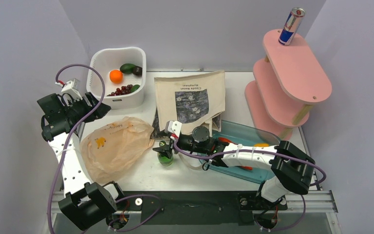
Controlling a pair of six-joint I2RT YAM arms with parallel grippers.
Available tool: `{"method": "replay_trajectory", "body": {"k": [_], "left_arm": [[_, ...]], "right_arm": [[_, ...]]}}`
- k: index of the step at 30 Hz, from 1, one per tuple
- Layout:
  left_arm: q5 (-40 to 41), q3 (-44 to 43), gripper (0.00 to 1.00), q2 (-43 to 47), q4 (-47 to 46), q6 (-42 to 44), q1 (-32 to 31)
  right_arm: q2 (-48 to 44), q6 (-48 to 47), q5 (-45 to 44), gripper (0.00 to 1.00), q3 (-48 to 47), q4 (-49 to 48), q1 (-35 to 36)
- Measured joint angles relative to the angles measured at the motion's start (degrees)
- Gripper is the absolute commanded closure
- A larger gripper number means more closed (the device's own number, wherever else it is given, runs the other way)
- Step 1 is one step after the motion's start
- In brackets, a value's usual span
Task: Untie the knot of the grocery bags and take out the mixed food
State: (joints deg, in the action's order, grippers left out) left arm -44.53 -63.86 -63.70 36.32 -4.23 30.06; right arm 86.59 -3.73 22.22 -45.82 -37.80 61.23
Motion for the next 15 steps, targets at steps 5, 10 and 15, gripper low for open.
{"method": "replay_trajectory", "body": {"k": [5, 10, 15], "left_arm": [[0.31, -0.02, 0.42, -0.07, 0.04, 0.22, -0.04], [0.55, -0.02, 0.42, -0.07, 0.11, 0.39, -0.11], [0.66, -0.02, 0.42, -0.07, 0.42, 0.59, -0.13]], "right_arm": [[1.51, 0.52, -0.15, 0.28, 0.0, -1.9, 0.0], [2.4, 1.38, -0.39, 0.28, 1.16, -2.99, 0.0], [3.54, 1.57, -0.46, 0.34, 2.16, -4.74, 0.0]]}}
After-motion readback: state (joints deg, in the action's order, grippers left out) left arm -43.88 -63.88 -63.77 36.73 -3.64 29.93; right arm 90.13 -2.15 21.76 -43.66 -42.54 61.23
